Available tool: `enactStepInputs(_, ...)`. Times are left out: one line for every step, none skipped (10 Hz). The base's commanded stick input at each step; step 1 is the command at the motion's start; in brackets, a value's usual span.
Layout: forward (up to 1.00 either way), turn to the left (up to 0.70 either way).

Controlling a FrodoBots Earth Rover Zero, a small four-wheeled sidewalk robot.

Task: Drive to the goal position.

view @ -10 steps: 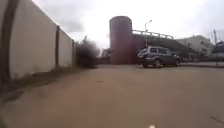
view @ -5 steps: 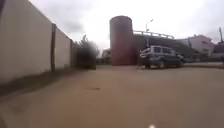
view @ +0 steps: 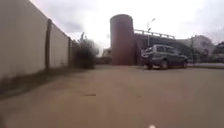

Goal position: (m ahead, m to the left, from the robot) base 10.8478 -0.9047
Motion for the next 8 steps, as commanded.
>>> enactStepInputs(1.00,0.00)
enactStepInputs(1.00,0.00)
enactStepInputs(1.00,0.00)
enactStepInputs(1.00,0.00)
enactStepInputs(1.00,0.00)
enactStepInputs(1.00,0.00)
enactStepInputs(1.00,0.00)
enactStepInputs(1.00,0.00)
